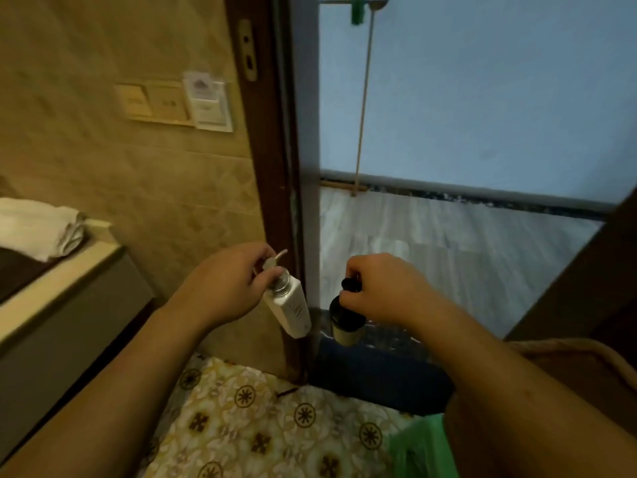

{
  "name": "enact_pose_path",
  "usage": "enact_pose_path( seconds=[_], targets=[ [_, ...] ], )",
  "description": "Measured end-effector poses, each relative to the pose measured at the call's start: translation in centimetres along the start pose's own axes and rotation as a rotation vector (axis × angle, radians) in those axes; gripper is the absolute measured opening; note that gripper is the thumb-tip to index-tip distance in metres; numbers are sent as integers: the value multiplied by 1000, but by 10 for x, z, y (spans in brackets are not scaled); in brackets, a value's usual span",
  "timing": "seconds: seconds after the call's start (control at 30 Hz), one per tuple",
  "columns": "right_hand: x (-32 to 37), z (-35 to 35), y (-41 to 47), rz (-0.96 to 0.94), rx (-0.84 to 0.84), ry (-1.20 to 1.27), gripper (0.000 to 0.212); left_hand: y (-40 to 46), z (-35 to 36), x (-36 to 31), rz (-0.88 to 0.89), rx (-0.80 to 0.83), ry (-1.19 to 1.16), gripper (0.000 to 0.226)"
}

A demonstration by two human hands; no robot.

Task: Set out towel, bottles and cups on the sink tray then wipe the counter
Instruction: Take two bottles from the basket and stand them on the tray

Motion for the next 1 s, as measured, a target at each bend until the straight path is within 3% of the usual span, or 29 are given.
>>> enact_pose_path(
  seconds=[0.4,0.57,0.77,1.0],
  targets=[
    [334,159,162,-373,255,-79,21,-169,-129,341,-495,-32,118,26],
    [450,200,202,-514,304,-15,18,-223,-177,436,-639,-71,147,18],
    [546,231,250,-606,292,27,17,-249,-221,520,-778,-152,139,14],
    [605,270,328,-687,288,100,20,-231,-244,608,-938,-194,158,20]
  ],
)
Point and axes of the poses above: each hand's wrist, its own y-axis towards the middle knuckle, its own z-axis out of the palm, x = y × z, the point moved 8 cm from there along y, towards the middle knuckle, and after that the axes turned 3 degrees about -z, right-handed, at the moved point
